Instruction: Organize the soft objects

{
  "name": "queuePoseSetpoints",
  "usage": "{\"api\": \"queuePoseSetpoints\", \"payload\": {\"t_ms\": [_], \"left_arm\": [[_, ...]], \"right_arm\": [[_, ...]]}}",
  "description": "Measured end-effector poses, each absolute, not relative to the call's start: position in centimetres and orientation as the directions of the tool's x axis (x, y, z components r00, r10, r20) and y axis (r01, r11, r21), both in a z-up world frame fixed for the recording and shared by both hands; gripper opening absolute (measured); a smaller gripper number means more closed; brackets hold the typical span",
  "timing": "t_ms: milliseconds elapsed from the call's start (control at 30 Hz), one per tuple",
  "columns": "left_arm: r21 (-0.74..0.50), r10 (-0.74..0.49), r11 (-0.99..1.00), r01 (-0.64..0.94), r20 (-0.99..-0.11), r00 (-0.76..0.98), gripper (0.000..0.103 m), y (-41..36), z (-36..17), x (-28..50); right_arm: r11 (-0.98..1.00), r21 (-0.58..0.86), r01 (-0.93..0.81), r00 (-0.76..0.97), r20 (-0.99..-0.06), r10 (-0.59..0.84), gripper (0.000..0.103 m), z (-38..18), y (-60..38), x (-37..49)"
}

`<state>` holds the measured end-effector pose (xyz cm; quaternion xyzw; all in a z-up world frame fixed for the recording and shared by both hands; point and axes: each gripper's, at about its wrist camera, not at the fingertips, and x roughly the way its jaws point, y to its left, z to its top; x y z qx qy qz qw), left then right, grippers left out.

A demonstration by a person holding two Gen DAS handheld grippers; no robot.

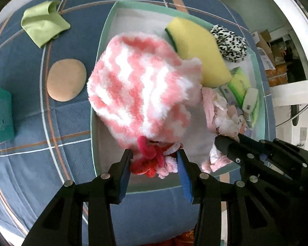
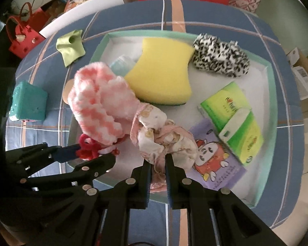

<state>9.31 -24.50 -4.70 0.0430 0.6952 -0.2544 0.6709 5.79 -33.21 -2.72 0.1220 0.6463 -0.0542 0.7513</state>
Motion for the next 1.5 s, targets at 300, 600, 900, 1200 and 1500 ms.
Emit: {"api": "queuePoseSetpoints", "payload": {"t_ms": [300,600,900,1200,1500], "left_arm": [[-0.335,-0.32,0.859,0.386,-0.942,-0.103,0.06,-23.1,-4.6,11.1],[-0.358,-0.356,0.853,0.38,-0.931,-0.078,0.082,-21.7,-1.0,12.2],[-0.269,-0.315,0.894,0.357,-0.946,0.078,0.092,-18.3,2.0,13.8],[-0.21,-0.27,0.911,0.356,-0.954,0.128,0.093,-16.4,2.6,14.0],[-0.198,-0.264,0.915,0.352,-0.952,0.152,0.093,-15.0,2.6,14.4]], "right_arm": [[0.966,0.121,0.23,0.147,-0.985,0.089,0.018,-3.7,-33.1,6.2],[0.967,0.111,0.227,0.177,-0.982,0.071,0.039,-1.2,-34.6,5.6],[0.978,0.057,0.202,0.221,-0.975,0.011,0.071,1.8,-34.3,5.4],[0.988,0.025,0.149,0.271,-0.963,-0.017,0.103,2.3,-31.8,6.2],[0.995,0.008,0.098,0.305,-0.952,-0.022,0.103,2.5,-29.7,6.7]]}}
